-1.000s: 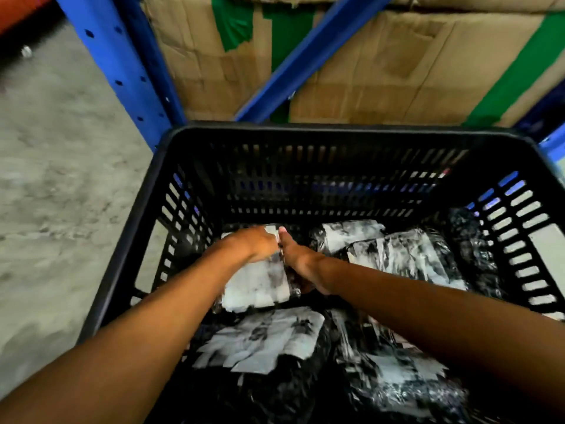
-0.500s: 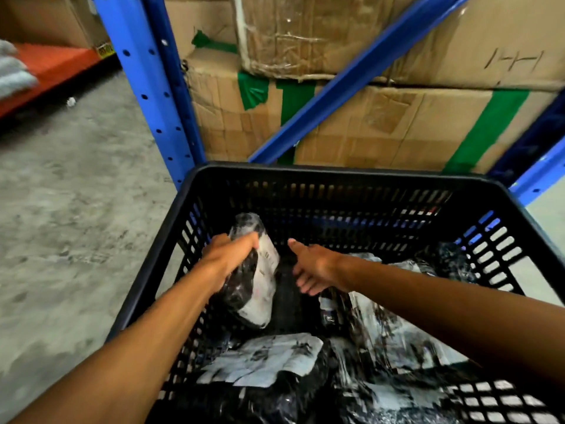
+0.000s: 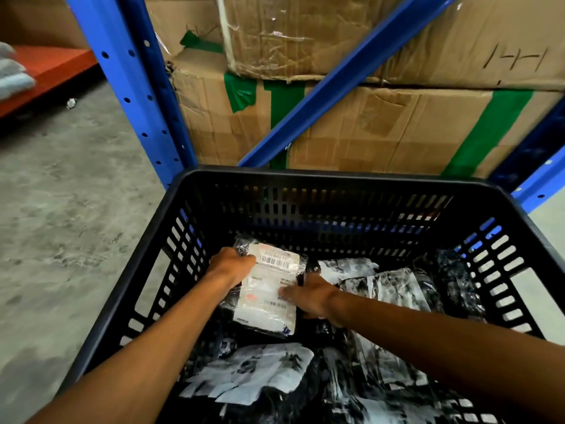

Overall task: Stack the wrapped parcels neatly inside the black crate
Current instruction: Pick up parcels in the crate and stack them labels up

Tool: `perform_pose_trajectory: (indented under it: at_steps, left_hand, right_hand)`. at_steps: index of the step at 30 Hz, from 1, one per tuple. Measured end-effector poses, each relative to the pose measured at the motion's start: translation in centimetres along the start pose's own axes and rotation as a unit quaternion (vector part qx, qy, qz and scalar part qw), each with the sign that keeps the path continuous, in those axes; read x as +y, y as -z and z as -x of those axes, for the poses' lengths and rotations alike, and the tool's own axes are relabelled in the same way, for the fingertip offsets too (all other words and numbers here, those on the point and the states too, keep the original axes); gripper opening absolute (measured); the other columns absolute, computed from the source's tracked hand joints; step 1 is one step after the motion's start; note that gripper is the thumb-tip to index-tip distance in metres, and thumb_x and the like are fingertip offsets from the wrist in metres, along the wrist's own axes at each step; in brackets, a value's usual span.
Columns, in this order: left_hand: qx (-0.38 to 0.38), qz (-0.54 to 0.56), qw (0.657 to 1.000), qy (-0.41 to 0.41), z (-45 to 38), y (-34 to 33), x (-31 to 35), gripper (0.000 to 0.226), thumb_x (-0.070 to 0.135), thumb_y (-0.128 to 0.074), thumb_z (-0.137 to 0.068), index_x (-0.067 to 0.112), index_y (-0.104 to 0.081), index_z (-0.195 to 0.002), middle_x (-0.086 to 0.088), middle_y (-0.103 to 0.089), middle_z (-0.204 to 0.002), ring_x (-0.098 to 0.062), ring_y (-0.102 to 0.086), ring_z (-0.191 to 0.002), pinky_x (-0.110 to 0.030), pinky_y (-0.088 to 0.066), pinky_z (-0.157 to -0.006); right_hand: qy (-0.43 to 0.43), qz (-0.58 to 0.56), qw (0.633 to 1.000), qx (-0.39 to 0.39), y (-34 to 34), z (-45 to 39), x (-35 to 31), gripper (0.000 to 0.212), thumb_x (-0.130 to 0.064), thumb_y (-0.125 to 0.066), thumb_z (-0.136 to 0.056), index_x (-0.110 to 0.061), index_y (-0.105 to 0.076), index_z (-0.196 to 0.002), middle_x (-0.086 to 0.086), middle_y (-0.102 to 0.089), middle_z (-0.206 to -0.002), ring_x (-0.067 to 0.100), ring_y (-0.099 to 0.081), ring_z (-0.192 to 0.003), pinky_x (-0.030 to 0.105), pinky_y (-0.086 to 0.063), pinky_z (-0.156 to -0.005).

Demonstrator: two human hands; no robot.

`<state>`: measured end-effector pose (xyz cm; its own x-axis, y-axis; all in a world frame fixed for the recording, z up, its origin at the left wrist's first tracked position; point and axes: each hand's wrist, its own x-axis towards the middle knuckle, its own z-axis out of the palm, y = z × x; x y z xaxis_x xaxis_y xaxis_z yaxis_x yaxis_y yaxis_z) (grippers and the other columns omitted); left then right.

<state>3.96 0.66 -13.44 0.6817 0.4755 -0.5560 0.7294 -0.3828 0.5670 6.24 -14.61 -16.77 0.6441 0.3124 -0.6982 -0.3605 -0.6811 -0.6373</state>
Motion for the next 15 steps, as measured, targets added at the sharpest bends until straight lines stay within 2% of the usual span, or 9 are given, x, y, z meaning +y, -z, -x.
perform_pose_trajectory:
  at_steps: [2,4,8,11,13,15]
  left_hand:
    - [-0.012,-0.039,0.999,0.002,-0.9,-0.3,-0.7,0.029,0.021,-0.055,-0.086,0.003,-0.061,-0.107,-0.008,-0.063,-0.108,-0.026,-0.061,-0.098,-0.030,-0.050,-0.082]
    - [-0.050,-0.081,0.995,-0.002,-1.1,-0.7,-1.7,0.034,0.017,-0.060,-0.084,0.011,-0.063,-0.117,-0.004,-0.063,-0.120,-0.027,-0.061,-0.112,-0.029,-0.050,-0.090]
    - [-0.084,-0.147,0.986,-0.004,-1.9,-1.3,-2.5,0.057,0.018,-0.069,-0.076,0.010,-0.057,-0.132,-0.006,-0.058,-0.135,-0.024,-0.057,-0.121,-0.032,-0.048,-0.101]
    - [-0.089,-0.201,0.975,-0.010,-2.2,-1.1,-2.5,0.060,0.019,-0.069,-0.075,0.010,-0.055,-0.133,-0.006,-0.057,-0.137,-0.024,-0.056,-0.121,-0.031,-0.048,-0.101]
    - [-0.105,-0.247,0.963,-0.033,-1.9,-0.9,-1.9,0.063,0.024,-0.069,-0.078,0.011,-0.052,-0.137,-0.009,-0.054,-0.141,-0.025,-0.054,-0.124,-0.035,-0.047,-0.104]
    - [-0.122,-0.321,0.937,-0.072,-0.8,-0.5,-0.4,0.062,0.028,-0.065,-0.083,0.010,-0.048,-0.140,-0.010,-0.050,-0.143,-0.028,-0.052,-0.126,-0.036,-0.046,-0.104]
  right_hand:
    - [0.015,0.036,0.999,-0.002,-0.5,-0.7,-0.1,0.043,-0.024,-0.061,-0.090,-0.009,-0.054,-0.130,0.006,-0.059,-0.132,0.025,-0.058,-0.119,0.029,-0.047,-0.096]
    - [0.026,0.063,0.998,-0.014,-1.0,-1.1,-0.1,0.047,-0.022,-0.062,-0.089,-0.013,-0.051,-0.133,0.003,-0.057,-0.134,0.023,-0.056,-0.122,0.026,-0.044,-0.097]
    - [0.022,0.121,0.992,-0.036,-1.2,-2.0,0.6,0.057,-0.018,-0.065,-0.083,-0.017,-0.044,-0.136,0.004,-0.055,-0.137,0.024,-0.055,-0.122,0.034,-0.046,-0.102]
    - [0.041,0.137,0.988,-0.054,-0.5,-1.1,0.5,0.061,-0.012,-0.065,-0.084,-0.016,-0.041,-0.140,0.005,-0.053,-0.141,0.024,-0.051,-0.126,0.035,-0.044,-0.105]
    - [0.072,0.232,0.968,-0.068,0.2,0.1,-0.3,0.064,-0.017,-0.063,-0.087,-0.015,-0.036,-0.145,0.006,-0.046,-0.146,0.024,-0.047,-0.131,0.036,-0.041,-0.107]
    - [0.107,0.386,0.911,-0.097,1.0,1.6,-2.0,0.063,-0.026,-0.060,-0.090,-0.018,-0.034,-0.147,0.005,-0.041,-0.149,0.024,-0.043,-0.134,0.036,-0.038,-0.106]
